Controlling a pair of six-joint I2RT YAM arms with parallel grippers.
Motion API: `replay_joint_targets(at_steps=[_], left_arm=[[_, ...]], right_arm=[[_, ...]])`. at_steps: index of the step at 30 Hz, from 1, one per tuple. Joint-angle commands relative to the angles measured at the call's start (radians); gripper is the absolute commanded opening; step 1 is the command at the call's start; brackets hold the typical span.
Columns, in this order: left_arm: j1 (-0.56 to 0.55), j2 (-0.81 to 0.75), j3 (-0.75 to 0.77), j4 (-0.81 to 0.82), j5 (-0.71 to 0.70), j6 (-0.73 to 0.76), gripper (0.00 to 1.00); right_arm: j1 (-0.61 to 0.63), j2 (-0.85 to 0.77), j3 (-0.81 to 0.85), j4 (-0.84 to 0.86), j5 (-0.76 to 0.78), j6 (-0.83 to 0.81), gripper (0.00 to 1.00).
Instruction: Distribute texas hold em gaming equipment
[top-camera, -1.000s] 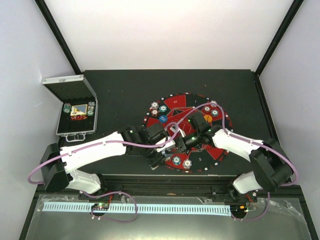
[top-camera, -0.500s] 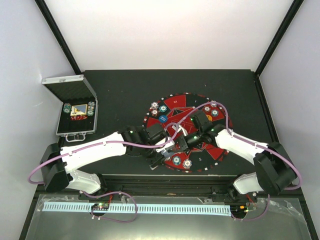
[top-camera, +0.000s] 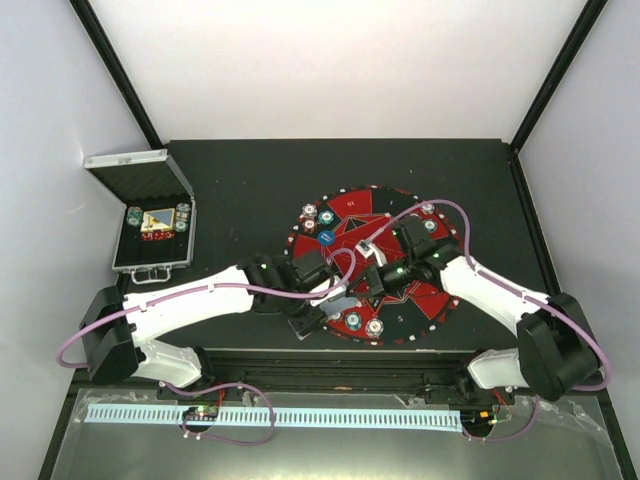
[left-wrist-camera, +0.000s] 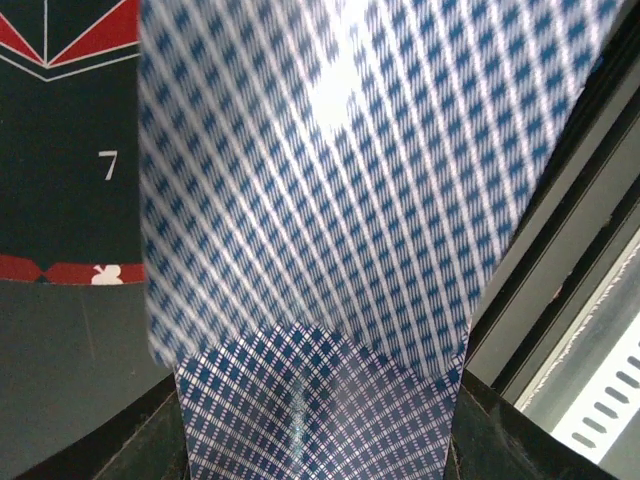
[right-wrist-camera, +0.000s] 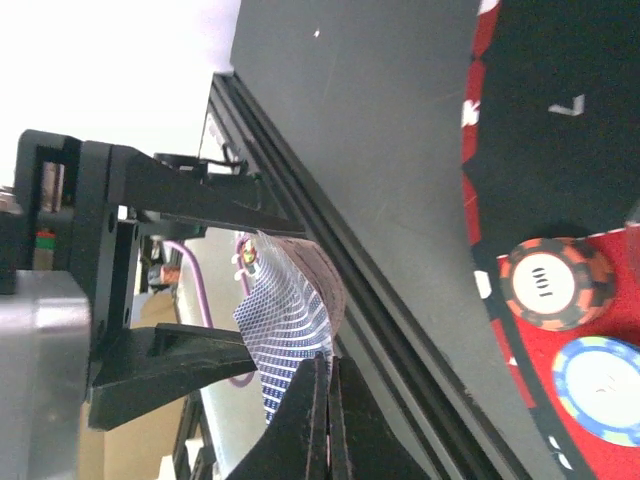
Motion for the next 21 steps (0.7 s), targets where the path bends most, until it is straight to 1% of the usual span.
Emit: replay_joint_targets(at_steps=[1, 4, 9, 12, 14, 17, 21], left_arm=[[0.006, -0.006, -0.005, -0.011, -0.044, 0.002, 0.56], [0.032, -0.009, -0.010, -0.009, -0.056, 0.000, 0.56], [0.124, -0.033, -0.015, -0.014, -0.070, 0.020, 0.56], [0.198, -0.060, -0.003, -0.012, -0.063, 0.028, 0.56], [0.245, -0.061, 0.024, -0.032, -0.082, 0.031, 0.57], [0.314, -0.057, 0.057, -0.048, -0.101, 0.037, 0.57], [0.395, -0.051, 0.069, -0.049, -0.118, 0.038, 0.57]], right_arm=[[-0.051, -0.056, 0.029, -0.068, 0.076, -0.033, 0.01], [-0.104, -0.094, 0.032, -0.094, 0.112, -0.036, 0.01], [-0.202, -0.173, 0.035, -0.129, 0.218, -0.033, 0.01], [-0.219, -0.201, 0.050, -0.144, 0.352, -0.020, 0.01], [-0.219, -0.213, 0.061, -0.146, 0.435, -0.009, 0.01], [-0.219, -0.216, 0.051, -0.088, 0.480, 0.046, 0.01], [-0.213, -0.189, -0.014, 0.110, 0.435, 0.181, 0.01]])
